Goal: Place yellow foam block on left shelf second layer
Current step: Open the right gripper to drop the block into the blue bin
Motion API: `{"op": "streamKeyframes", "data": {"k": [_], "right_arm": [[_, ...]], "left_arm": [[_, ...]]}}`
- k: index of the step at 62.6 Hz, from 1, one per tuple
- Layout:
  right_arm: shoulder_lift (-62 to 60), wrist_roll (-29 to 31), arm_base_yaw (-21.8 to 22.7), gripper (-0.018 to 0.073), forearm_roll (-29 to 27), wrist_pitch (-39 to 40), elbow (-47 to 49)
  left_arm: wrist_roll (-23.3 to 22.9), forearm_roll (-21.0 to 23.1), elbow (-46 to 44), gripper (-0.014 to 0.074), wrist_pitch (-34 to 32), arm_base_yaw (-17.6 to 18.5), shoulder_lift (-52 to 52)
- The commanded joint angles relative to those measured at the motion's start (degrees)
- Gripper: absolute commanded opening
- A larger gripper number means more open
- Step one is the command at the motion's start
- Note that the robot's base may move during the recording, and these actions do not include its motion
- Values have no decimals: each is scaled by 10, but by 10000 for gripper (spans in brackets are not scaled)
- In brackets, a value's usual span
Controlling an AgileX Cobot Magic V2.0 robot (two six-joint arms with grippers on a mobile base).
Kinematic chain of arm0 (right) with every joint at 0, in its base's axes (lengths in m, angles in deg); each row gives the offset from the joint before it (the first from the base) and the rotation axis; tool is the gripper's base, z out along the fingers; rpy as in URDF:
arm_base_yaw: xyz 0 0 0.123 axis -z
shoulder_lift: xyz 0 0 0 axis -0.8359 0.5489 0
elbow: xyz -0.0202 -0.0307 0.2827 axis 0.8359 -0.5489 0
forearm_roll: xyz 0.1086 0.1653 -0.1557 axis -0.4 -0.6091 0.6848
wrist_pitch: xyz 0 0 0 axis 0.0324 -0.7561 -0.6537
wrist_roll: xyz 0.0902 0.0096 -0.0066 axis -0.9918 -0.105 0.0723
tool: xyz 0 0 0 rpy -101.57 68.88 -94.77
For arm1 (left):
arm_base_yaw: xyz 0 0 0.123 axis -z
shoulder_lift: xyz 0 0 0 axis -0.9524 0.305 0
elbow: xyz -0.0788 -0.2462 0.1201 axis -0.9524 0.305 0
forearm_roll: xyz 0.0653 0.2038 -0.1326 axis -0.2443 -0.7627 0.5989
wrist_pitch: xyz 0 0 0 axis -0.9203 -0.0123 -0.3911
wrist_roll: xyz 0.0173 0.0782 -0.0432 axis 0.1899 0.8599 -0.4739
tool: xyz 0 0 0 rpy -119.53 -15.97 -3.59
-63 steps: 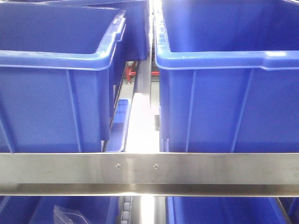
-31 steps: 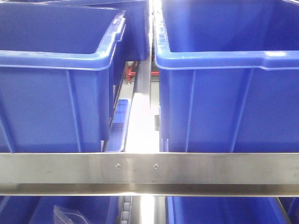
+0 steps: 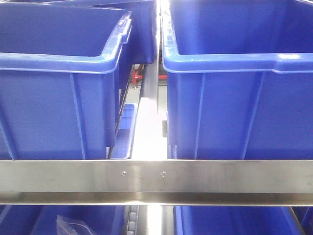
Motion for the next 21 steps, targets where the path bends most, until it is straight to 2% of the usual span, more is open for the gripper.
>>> {"op": "streamKeyframes", "data": {"k": [1, 21], "right_arm": [[-12, 2, 3, 55, 0, 53, 10], [-12, 2, 3, 55, 0, 53, 10]], "left_arm": [[-2, 3, 14, 124, -47, 1, -9], [-2, 3, 14, 124, -47, 1, -9]]}}
